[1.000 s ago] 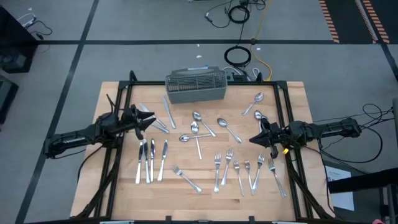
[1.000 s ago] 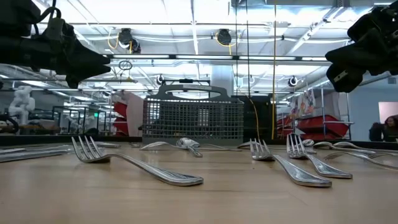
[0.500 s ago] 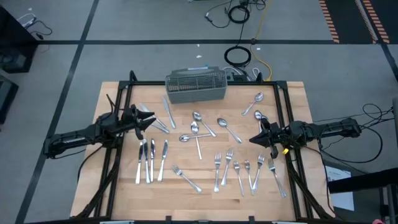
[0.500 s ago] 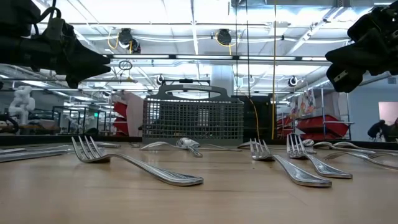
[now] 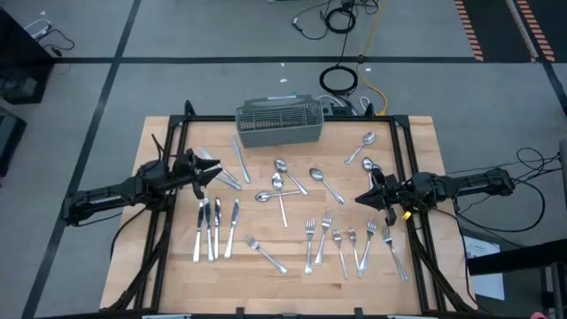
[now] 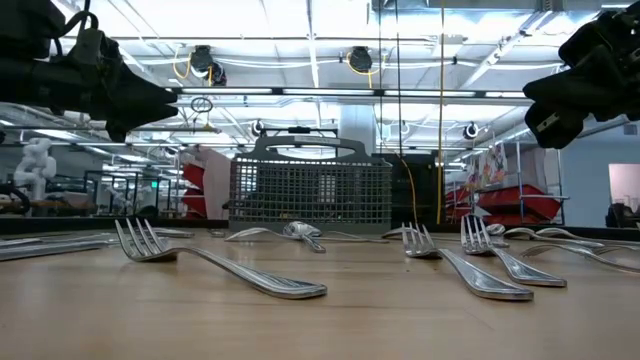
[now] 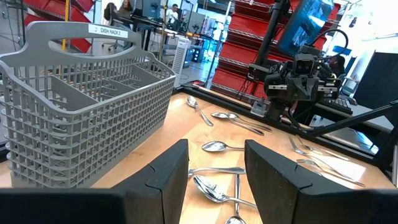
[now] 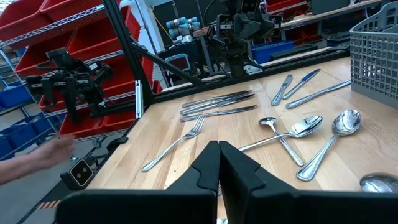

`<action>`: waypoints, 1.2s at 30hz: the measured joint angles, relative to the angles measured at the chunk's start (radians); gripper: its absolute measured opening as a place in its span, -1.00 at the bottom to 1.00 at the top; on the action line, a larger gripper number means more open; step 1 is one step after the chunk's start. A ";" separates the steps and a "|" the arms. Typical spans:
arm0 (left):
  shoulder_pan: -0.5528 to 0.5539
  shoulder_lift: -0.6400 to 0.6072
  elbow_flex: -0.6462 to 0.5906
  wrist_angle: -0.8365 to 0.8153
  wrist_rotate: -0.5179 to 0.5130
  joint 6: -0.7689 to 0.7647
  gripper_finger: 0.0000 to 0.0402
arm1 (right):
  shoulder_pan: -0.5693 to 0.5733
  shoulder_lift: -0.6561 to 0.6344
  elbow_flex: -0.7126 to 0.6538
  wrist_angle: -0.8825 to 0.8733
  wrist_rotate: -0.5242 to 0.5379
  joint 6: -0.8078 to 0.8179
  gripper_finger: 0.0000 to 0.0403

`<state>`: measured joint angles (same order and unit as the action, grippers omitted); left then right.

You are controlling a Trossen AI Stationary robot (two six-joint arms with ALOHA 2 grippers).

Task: Sort silverware

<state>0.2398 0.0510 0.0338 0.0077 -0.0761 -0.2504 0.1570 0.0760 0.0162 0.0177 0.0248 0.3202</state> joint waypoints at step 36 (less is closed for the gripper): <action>0.000 0.000 0.000 0.002 -0.036 0.028 -0.18 | 0.000 0.000 0.000 0.000 0.000 0.000 -1.00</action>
<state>0.2398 0.0512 0.0340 0.0097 -0.1120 -0.2223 0.1570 0.0761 0.0162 0.0177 0.0246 0.3206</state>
